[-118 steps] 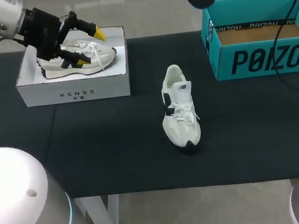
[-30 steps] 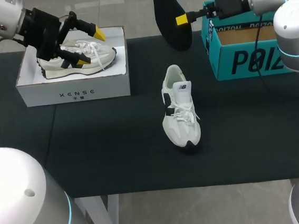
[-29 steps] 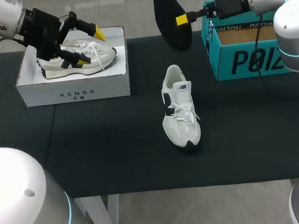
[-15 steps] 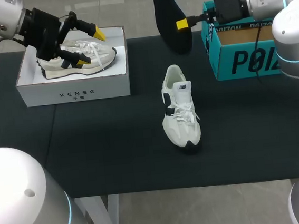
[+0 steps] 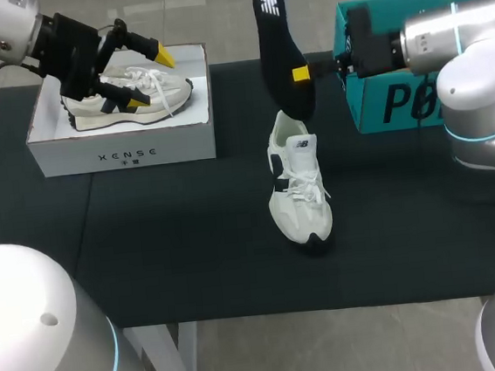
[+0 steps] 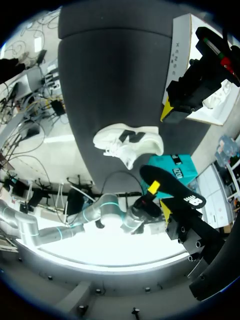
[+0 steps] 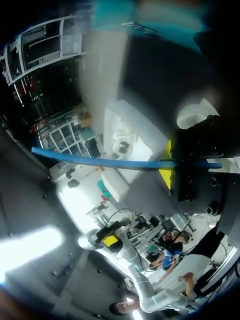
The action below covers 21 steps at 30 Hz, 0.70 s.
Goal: Take the shoe out of the shoebox, open the shoe tongue, remove and reinsert the insole, then place the shoe into the shoebox
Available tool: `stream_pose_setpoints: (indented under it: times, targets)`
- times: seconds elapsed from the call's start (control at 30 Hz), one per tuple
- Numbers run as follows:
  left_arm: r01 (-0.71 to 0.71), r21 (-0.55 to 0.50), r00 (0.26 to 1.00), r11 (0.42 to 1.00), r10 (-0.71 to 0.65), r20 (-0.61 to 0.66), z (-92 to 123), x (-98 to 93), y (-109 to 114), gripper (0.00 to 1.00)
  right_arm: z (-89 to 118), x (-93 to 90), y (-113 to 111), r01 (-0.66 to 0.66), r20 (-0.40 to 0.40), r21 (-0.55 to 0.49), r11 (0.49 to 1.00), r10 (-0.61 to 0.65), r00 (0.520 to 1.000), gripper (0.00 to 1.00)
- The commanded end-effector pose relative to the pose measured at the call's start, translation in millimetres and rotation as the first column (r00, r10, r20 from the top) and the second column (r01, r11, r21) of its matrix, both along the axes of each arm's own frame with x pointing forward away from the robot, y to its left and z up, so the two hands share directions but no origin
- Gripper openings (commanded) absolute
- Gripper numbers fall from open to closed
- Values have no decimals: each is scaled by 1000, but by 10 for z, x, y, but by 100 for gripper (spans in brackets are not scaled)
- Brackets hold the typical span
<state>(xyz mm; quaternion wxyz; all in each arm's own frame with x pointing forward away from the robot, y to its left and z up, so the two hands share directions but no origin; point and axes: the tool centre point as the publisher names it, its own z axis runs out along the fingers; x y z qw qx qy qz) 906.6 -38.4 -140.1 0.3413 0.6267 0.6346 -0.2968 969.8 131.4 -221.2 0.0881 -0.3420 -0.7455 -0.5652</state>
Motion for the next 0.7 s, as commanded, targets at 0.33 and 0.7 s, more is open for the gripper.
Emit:
stream_pose_setpoints:
  times: [0.33,0.7]
  targets:
    - [1,4,1000,1000,-1,0,3,7,2,100,-525,178,110,-3,10,45,999,3,1000,0]
    - [1,4,1000,1000,-1,0,3,7,2,100,-830,125,95,22,-58,63,998,-18,998,0]
